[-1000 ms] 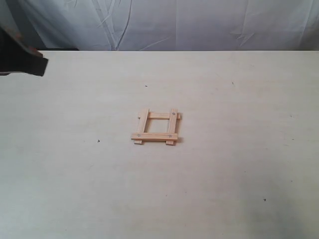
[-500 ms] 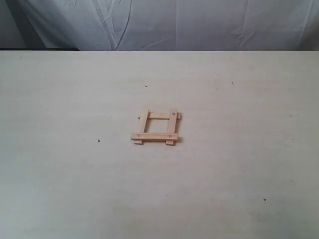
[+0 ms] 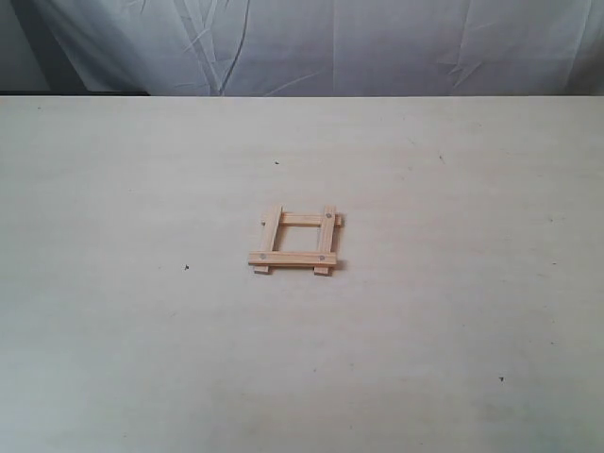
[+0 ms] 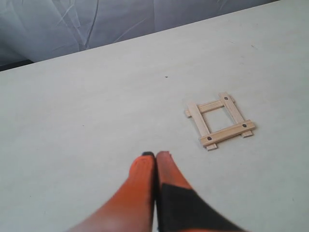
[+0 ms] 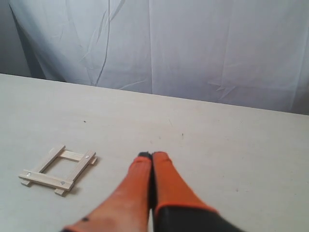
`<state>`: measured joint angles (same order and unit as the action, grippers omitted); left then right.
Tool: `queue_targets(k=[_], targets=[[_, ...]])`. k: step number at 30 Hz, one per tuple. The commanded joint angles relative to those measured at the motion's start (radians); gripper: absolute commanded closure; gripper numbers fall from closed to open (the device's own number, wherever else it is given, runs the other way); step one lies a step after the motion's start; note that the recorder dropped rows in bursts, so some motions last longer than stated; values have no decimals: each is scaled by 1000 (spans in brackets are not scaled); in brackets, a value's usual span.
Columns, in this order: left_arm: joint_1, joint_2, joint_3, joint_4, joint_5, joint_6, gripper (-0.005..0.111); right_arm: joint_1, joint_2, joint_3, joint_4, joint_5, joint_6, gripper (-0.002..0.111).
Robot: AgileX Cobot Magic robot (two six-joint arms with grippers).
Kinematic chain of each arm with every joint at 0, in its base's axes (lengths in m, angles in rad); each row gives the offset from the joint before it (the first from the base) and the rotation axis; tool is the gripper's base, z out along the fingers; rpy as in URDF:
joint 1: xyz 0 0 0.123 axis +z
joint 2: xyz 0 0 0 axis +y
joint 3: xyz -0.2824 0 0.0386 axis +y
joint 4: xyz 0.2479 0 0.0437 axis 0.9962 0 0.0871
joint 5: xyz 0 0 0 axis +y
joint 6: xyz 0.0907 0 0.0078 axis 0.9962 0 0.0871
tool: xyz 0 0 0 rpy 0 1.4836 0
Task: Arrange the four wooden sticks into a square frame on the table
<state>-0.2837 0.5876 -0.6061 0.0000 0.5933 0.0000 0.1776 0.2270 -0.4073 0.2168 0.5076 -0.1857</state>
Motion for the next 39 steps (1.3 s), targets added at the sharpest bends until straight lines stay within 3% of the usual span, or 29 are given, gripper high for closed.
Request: queue_targets(k=[1,8,15,22,27,39], targets=[[3,-7,3,0,-3,0,107,-6,-4,4,0,-16,-2,108],[3,-7,3,0,-3,0,107,-13,-33,4,2,-14,-1,108],[3,-7,3,0,-3,0,107,-121,-62,4,-7,-14,7,108],[3,-7,3,0,-3,0,107,-154,-80,4,-135,16,186,108],[3,-7,3,0,-3,0,107,-154,-82,17,-174,8,193,108],[3,-7,3,0,-7,0,107,-158,-227,387,-225,-120,199,108]])
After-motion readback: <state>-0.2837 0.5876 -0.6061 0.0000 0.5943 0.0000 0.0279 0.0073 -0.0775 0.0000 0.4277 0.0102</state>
